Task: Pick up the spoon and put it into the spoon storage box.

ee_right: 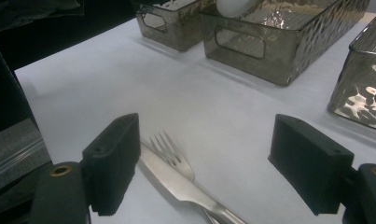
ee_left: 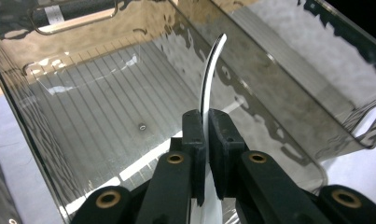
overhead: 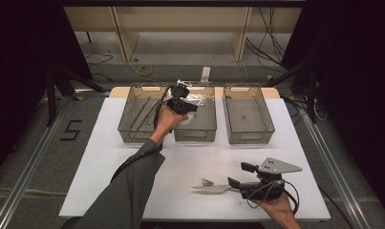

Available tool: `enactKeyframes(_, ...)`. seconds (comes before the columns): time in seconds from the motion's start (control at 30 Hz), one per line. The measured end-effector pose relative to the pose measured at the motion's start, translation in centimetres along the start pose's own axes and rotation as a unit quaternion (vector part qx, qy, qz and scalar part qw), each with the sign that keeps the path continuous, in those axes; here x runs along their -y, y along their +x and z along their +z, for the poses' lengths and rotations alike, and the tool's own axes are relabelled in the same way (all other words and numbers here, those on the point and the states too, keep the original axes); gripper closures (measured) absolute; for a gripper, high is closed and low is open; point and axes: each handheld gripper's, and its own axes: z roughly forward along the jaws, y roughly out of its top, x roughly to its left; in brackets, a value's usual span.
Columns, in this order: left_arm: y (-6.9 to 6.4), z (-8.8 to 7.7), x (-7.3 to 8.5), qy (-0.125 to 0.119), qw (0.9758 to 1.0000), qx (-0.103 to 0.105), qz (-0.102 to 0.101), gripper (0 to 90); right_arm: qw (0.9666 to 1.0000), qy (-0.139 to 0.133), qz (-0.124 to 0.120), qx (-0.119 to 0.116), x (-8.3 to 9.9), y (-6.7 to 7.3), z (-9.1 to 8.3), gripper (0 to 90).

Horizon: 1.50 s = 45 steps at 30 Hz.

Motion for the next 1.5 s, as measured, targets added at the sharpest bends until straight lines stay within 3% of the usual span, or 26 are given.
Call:
enactKeyframes(0.3,0.5,0.1,0.4,0.000,1.0000,-0.003,-0.008,83.5,1.0000,0.000,0.000,0.000,0.0,0.0,0.0,25.2)
enactKeyframes(0.47,0.4,-0.5,0.1,-0.012,0.9999,0.007,-0.009,76.0,1.0000,0.000,0.000,0.000,0.0,0.0,0.0,25.2)
enactKeyframes(0.77,-0.4,-2.7,0.2,0.000,0.9995,0.030,0.009,41.6,1.0000,0.001,0.000,0.002,0.0,0.0,0.0,25.2)
enactKeyframes(0.9,-0.6,-4.2,1.0,-0.007,0.9988,0.047,0.008,33.2,1.0000,0.002,-0.001,0.002,0.0,0.0,0.0,25.2)
enactKeyframes(1.1,-0.8,-5.8,3.1,-0.015,0.9965,0.078,0.025,25.6,1.0000,0.005,-0.003,-0.001,0.0,0.0,0.1,25.1)
enactKeyframes(1.23,-0.8,-6.6,4.6,-0.015,0.9957,0.083,0.039,23.1,1.0000,0.008,-0.004,-0.002,0.0,0.0,0.1,25.1)
enactKeyframes(1.37,-0.9,-7.7,6.2,-0.030,0.9949,0.079,0.055,22.5,0.9999,0.013,-0.006,-0.009,-0.2,-0.1,0.0,25.0)
enactKeyframes(1.5,-0.7,-8.3,7.1,-0.031,0.9948,0.069,0.069,22.4,0.9993,0.034,-0.012,-0.012,-0.4,-0.2,0.3,25.0)
